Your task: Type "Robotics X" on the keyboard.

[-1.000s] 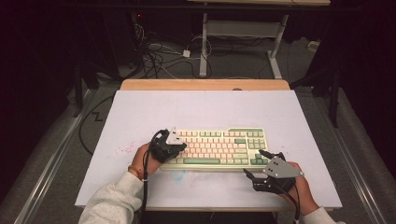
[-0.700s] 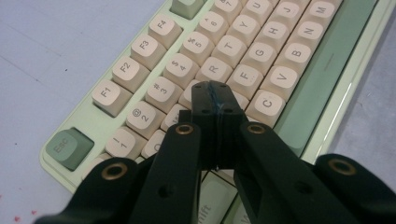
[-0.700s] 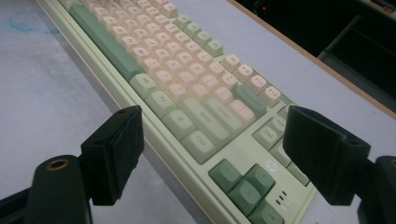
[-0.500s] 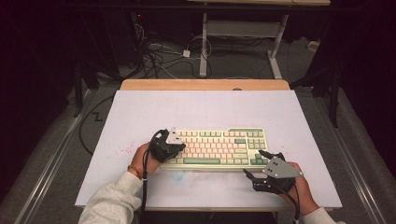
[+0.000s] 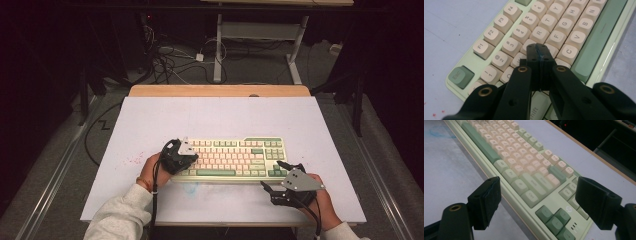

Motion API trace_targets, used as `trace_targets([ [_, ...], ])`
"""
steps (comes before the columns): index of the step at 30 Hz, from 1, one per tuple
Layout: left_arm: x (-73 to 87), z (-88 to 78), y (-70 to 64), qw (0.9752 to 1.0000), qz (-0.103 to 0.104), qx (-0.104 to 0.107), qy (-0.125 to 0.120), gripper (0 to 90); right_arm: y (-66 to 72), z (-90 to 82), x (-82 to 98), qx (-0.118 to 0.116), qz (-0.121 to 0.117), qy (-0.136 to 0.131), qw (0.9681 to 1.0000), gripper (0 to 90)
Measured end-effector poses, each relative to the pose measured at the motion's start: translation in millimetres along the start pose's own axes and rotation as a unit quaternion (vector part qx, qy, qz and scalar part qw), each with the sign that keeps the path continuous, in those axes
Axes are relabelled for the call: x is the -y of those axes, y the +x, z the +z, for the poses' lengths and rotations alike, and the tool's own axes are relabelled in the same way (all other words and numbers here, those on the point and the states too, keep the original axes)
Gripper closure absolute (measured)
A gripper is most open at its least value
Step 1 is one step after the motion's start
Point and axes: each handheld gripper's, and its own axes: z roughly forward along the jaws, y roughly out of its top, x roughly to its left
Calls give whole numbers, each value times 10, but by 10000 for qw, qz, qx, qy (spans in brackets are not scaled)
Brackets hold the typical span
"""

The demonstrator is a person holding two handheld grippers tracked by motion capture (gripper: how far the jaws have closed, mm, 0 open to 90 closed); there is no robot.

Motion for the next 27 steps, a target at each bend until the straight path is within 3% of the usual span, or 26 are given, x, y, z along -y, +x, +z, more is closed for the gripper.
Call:
trace_targets([
  [11,3,-7,-1,10000,16,-76,-2,870,6,2,-1,-24,-32,21,10000,217],
  [17,13,32,-11,10000,-42,-14,31,871,9,6,0,-20,-51,39,10000,217],
  [19,4,24,-16,10000,50,-39,66,870,11,7,-1,-16,-63,45,10000,217],
  [27,-9,-21,-34,9999,109,-86,-14,870,11,2,-4,-8,-58,36,10000,217],
])
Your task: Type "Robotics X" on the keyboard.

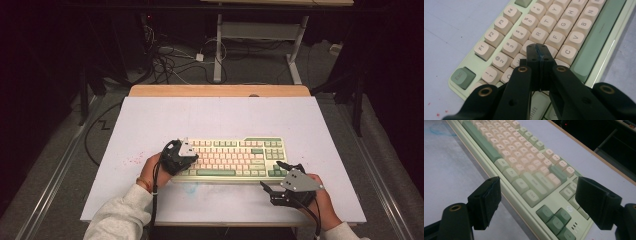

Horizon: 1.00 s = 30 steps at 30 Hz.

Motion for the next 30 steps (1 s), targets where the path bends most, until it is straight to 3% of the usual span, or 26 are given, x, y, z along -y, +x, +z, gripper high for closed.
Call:
trace_targets([
  [30,-29,-211,-55,9993,137,-72,-350,869,-2,-3,-2,9,17,-4,10000,219],
])
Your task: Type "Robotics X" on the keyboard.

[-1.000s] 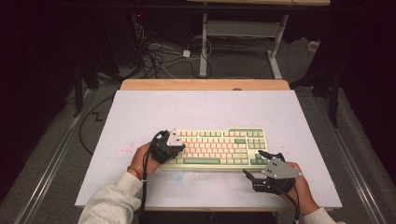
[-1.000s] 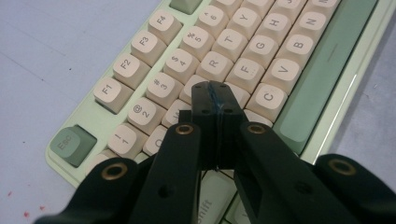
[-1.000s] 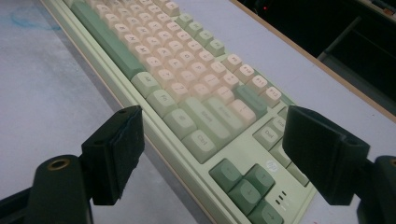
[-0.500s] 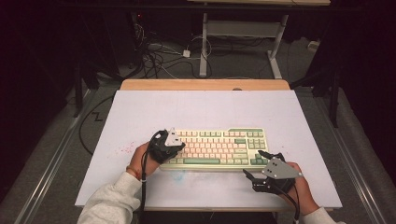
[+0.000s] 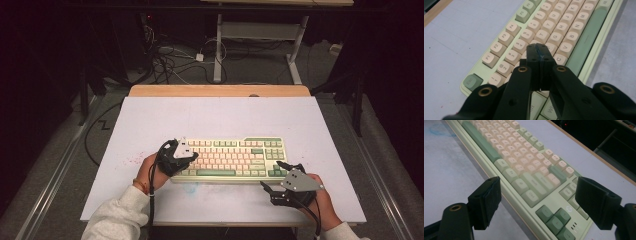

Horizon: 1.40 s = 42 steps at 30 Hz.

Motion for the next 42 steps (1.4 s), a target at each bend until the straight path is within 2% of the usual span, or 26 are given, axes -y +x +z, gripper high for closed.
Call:
trace_targets([
  [11,-5,-53,-61,9999,94,11,-71,870,-3,-5,-1,1,-4,-10,10000,219],
  [28,-10,-115,-148,9995,203,143,-173,870,-3,-11,-4,-12,-15,-15,10000,220],
  [42,-23,-76,-253,9987,349,327,-148,870,-3,-10,-1,-19,-18,-13,10000,223],
])
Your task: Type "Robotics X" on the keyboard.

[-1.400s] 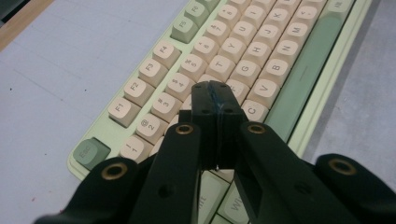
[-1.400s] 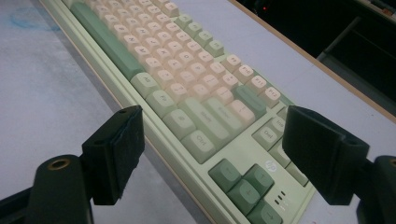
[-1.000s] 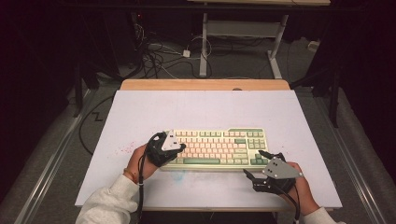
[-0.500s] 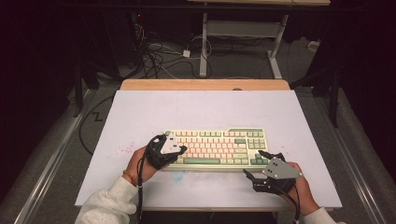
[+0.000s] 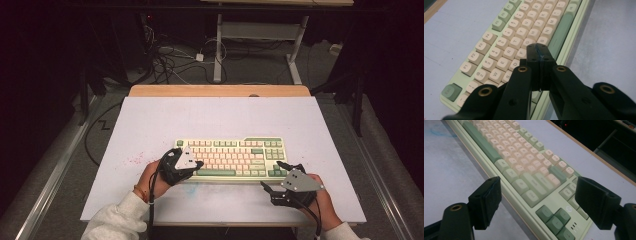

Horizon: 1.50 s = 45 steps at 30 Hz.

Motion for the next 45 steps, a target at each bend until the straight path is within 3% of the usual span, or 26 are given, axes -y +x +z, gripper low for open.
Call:
trace_targets([
  [15,-27,102,-93,9996,137,215,97,869,1,5,4,-2,-13,17,10000,224],
  [45,-13,206,-62,9994,132,206,243,869,7,13,8,-28,-46,38,10000,225],
])
